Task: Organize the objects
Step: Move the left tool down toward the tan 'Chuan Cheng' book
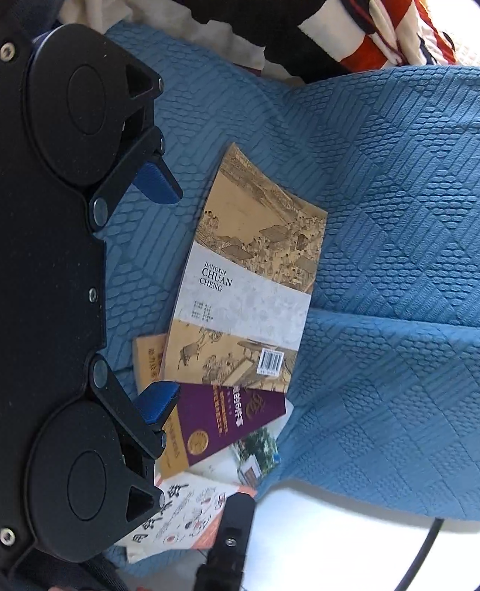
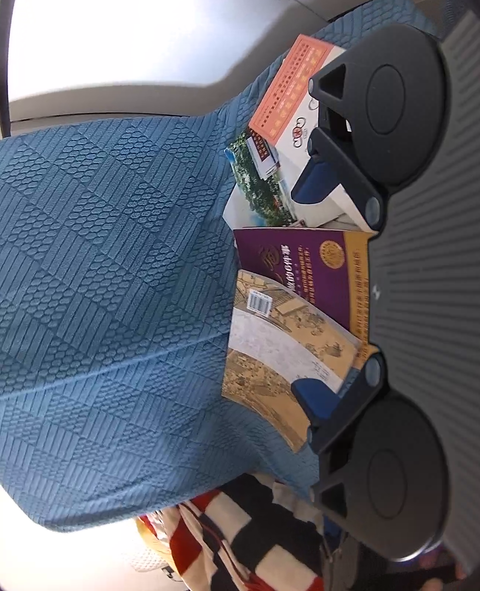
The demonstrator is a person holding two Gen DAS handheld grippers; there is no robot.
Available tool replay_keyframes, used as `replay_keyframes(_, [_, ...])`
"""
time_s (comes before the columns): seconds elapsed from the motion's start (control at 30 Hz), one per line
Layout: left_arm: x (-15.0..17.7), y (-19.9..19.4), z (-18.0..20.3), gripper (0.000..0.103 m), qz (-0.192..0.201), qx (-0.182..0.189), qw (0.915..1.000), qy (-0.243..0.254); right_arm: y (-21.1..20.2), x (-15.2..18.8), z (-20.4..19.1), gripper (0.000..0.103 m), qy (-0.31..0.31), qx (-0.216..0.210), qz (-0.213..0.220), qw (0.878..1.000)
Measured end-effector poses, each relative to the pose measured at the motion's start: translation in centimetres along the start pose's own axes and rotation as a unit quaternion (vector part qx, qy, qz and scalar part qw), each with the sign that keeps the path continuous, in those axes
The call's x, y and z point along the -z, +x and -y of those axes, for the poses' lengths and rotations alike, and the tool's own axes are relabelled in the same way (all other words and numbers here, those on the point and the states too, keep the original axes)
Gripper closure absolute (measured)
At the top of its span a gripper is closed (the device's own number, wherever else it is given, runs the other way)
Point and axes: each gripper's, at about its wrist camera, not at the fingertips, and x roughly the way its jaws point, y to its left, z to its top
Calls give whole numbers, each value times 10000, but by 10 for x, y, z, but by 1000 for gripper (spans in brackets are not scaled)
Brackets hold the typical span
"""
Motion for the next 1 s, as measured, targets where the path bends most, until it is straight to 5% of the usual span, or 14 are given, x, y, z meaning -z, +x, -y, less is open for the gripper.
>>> replay_keyframes(0.3, [-14, 41, -21, 6, -460, 198, 9970, -585, 44, -20, 11, 7, -37, -273, 9, 9996])
replay_keyframes(0.53, [-19, 61, -35, 23, -595, 345, 9924, -1022, 86, -36, 20, 8, -164, -432, -303, 9985])
replay_keyframes(0.63, [-18, 67, -41, 28, -657, 419, 9892, -1239, 108, -43, 27, 33, -186, -482, -547, 9972])
replay_keyframes(1.0, [-15, 90, -52, 41, -1003, 802, 9733, -1904, 161, -56, 62, 33, 343, -487, -1042, 9928])
